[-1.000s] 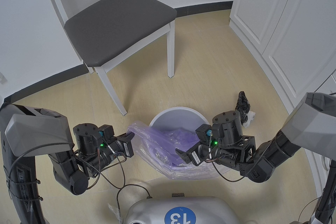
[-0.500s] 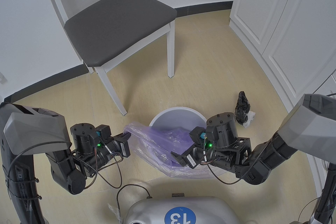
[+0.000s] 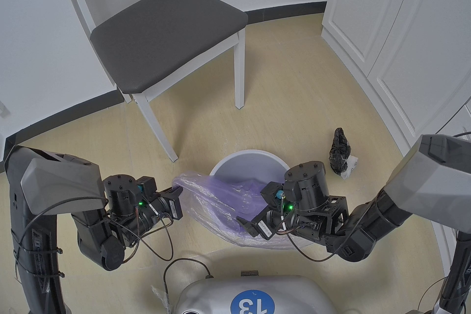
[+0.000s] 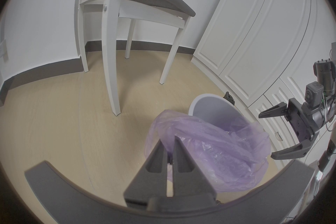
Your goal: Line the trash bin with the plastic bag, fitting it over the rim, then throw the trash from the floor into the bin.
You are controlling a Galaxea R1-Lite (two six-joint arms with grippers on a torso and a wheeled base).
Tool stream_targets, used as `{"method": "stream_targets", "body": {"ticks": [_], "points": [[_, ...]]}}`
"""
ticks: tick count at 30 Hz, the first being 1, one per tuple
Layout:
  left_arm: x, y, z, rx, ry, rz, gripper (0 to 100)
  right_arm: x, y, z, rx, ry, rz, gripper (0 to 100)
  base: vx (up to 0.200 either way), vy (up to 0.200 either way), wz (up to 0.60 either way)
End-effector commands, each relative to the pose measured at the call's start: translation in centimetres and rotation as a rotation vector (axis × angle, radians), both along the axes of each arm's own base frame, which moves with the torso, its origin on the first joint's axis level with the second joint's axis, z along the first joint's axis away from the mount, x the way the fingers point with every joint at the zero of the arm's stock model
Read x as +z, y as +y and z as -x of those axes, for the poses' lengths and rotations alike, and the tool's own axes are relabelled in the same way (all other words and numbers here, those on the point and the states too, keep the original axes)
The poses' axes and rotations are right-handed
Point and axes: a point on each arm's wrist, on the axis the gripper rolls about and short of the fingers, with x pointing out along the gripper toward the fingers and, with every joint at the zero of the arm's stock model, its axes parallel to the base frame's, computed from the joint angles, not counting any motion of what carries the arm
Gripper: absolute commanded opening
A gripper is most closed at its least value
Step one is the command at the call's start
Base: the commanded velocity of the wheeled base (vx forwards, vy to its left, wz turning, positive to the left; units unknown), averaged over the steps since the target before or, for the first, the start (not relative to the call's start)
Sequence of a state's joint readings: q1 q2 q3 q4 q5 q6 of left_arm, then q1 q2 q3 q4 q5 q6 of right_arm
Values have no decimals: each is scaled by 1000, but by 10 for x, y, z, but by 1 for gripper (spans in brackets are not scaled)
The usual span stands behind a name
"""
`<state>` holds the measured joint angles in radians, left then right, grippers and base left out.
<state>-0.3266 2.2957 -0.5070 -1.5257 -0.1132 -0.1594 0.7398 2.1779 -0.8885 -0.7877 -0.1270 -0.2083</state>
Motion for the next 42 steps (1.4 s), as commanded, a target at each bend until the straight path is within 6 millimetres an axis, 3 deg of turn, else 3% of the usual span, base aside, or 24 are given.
{"method": "stream_targets", "body": {"ticks": [1,14,15,34,42], "points": [[-7,1,-1,3,17,-5,0,-4,0,0,1,8,8,100,0,0,0],[-11,0,-3,1,23,-3,0,-6,1,-1,0,8,10,100,0,0,0],[-10,0,-3,2,21,-3,100,-9,2,-2,1,11,14,100,0,0,0],[-9,5,-1,6,11,0,100,-31,-7,-10,7,26,105,100,0,0,0],[-11,3,3,-11,16,-2,100,-23,-18,-15,20,-18,162,100,0,0,0]]}}
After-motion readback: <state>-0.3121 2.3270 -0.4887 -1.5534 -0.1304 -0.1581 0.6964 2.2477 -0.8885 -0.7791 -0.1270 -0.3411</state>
